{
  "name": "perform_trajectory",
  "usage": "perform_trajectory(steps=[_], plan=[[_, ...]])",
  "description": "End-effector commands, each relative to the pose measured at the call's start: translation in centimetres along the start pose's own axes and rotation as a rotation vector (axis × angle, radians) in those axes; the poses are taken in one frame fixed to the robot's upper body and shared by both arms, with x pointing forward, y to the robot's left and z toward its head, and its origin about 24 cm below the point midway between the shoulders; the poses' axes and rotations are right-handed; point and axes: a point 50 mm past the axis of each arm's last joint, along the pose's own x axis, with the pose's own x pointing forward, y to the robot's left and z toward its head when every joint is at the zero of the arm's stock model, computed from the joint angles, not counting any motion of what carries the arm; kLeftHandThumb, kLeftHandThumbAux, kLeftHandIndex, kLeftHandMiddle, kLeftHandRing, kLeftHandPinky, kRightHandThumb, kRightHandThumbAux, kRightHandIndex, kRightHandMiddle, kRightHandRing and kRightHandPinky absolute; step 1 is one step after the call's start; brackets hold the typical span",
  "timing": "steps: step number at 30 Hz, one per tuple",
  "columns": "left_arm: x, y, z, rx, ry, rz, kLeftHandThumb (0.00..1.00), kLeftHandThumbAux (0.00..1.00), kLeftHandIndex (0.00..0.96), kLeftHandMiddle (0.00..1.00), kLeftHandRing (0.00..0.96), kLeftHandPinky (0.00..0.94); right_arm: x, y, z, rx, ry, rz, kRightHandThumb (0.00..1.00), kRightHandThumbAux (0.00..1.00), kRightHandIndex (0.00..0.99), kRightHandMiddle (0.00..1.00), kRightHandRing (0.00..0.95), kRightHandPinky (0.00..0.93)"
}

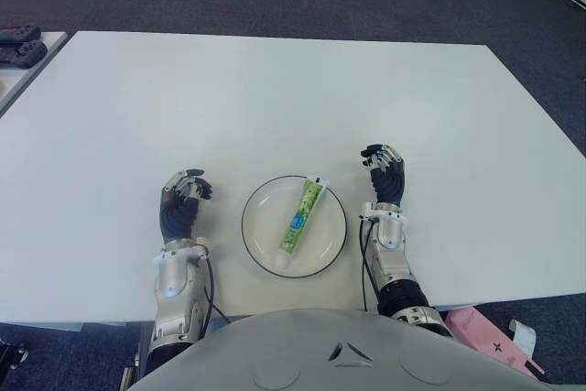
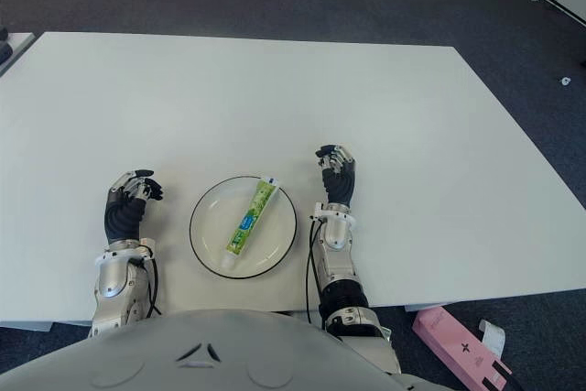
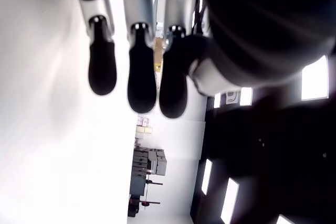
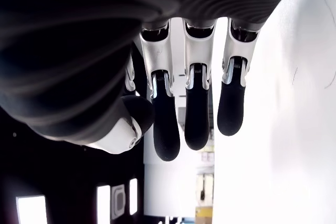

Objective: Put the toothpaste on the table into the plate.

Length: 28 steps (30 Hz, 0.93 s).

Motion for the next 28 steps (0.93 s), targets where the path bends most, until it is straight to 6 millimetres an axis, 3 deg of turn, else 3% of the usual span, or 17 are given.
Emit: perform_trajectory(steps=[1,28], plan=[[-0.73,0.44,-1.69,-0.005,0.109,0.035,0.704,0.719,0.433,0.594,0.588,0.569,-3.94,-0.87,-3.92,-0.076,0.194,0.031,0.708,0.729,0.429,0.509,0.526,0.543],[-0.68,0.24,-1.66,0.022,0.082,-0.026,0.699,0.720,0.432,0.605,0.603,0.586,-4.31,-0.97,-3.79,-0.086,0.290,0.087,0.709,0.729,0.428,0.501,0.518,0.532]])
